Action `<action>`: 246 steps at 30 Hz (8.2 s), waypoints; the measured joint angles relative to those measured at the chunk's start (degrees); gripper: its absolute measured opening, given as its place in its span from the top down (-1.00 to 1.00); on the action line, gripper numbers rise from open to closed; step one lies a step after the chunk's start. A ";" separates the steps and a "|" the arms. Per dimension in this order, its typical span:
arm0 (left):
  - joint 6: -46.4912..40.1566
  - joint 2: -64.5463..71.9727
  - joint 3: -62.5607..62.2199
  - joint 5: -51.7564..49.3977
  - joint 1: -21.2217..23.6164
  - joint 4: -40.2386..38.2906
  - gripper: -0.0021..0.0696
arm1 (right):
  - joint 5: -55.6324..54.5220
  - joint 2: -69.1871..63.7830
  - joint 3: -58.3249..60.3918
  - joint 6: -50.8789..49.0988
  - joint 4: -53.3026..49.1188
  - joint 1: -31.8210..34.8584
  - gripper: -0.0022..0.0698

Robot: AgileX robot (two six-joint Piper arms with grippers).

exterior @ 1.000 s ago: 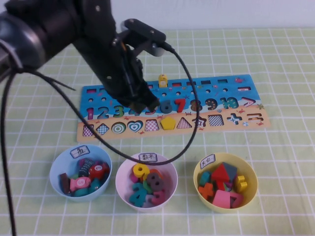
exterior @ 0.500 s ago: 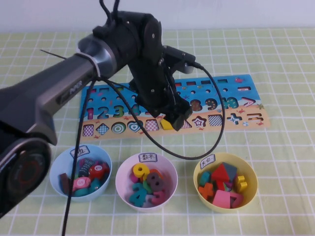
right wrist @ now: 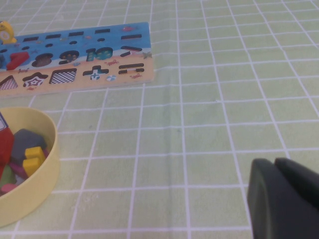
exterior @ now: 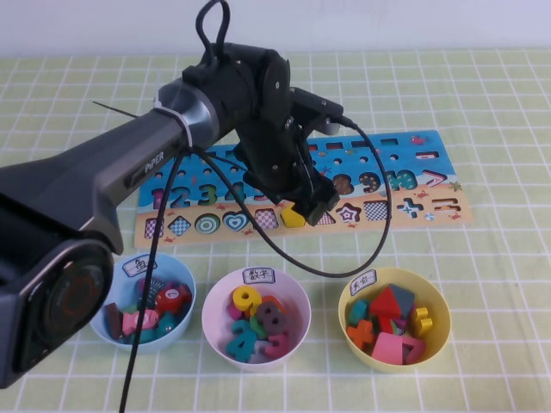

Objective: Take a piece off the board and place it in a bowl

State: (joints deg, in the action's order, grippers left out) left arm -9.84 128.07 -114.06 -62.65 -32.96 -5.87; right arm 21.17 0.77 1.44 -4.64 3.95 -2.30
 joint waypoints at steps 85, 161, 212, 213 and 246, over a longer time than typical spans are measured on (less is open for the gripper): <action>-7.49 -5.35 5.71 -7.76 -23.49 4.45 0.15 | 0.00 0.00 0.00 0.00 0.00 0.00 0.99; 45.31 -82.08 77.02 10.01 -22.65 35.45 0.95 | 0.00 0.00 0.00 0.00 0.00 0.00 0.99; 8.03 -128.62 115.52 41.26 27.09 11.58 0.95 | 0.00 0.00 0.00 0.00 0.00 0.00 0.99; 8.03 -128.62 115.52 41.26 27.09 11.58 0.95 | 0.00 0.00 0.00 0.00 0.00 0.00 0.99; 7.93 -128.62 115.52 41.26 27.09 11.58 0.95 | 0.00 0.00 0.00 0.00 0.00 0.00 0.99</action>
State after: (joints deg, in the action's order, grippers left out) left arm -1.91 -0.54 1.46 -21.39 -5.87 5.71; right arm 21.17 0.77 1.44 -4.64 3.95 -2.30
